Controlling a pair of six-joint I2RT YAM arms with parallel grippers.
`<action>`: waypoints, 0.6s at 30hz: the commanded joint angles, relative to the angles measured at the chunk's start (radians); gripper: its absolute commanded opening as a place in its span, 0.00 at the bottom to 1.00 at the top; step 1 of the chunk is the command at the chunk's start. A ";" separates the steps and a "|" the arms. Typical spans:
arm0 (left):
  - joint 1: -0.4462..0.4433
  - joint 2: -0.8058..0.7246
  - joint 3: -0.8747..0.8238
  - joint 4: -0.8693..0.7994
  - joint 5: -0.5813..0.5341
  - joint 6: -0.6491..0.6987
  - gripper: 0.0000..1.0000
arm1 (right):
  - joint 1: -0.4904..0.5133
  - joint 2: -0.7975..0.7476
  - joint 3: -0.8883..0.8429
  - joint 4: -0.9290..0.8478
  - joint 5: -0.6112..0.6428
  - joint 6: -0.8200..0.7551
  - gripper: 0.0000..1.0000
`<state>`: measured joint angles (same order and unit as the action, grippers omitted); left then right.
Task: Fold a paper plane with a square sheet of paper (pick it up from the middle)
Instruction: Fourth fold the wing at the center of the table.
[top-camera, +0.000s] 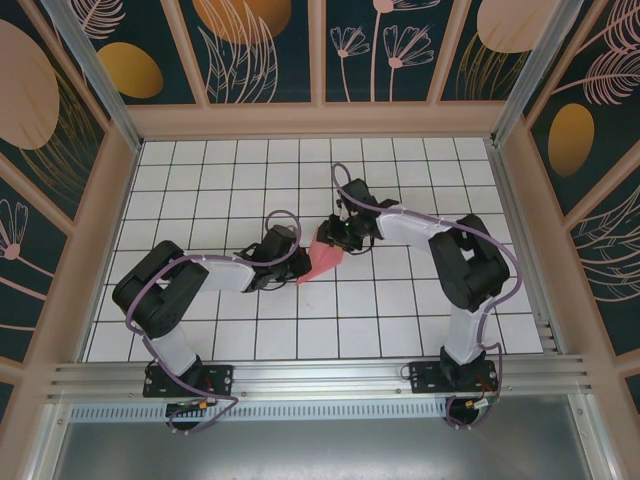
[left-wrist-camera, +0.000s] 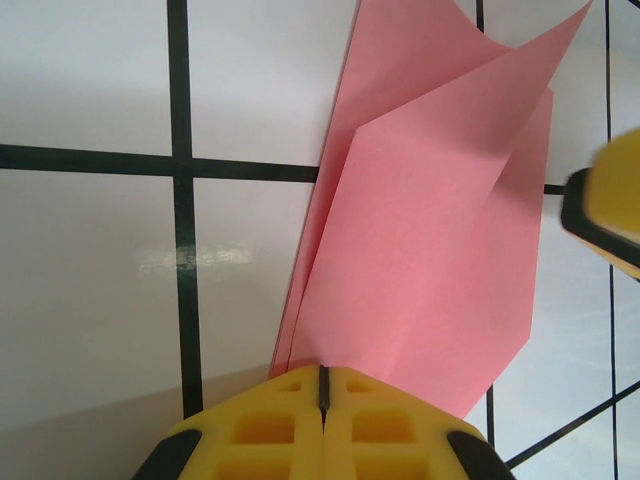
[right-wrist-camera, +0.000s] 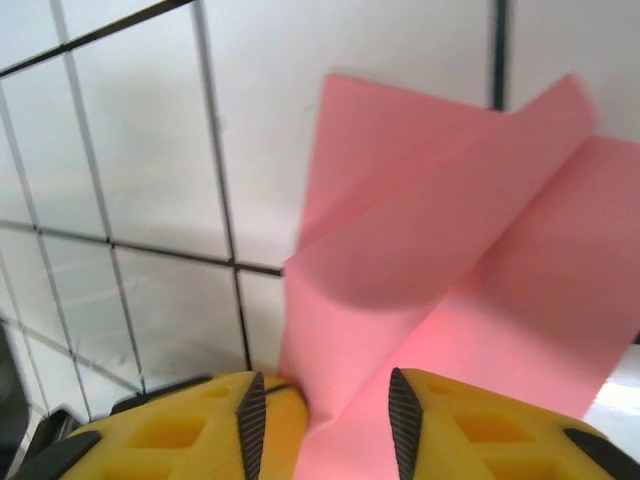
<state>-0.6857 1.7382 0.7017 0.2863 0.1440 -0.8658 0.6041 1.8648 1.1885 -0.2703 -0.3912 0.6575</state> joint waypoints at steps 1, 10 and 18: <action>0.004 0.064 -0.024 -0.156 -0.054 0.010 0.03 | 0.022 -0.007 -0.042 0.053 -0.081 -0.055 0.32; 0.003 0.058 -0.029 -0.170 -0.061 0.005 0.01 | 0.041 0.066 -0.024 0.084 -0.135 -0.087 0.12; 0.003 0.056 -0.030 -0.183 -0.061 0.002 0.00 | 0.040 0.106 -0.040 0.091 -0.138 -0.118 0.10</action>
<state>-0.6857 1.7382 0.7017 0.2836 0.1402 -0.8661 0.6434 1.9579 1.1561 -0.2050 -0.5163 0.5739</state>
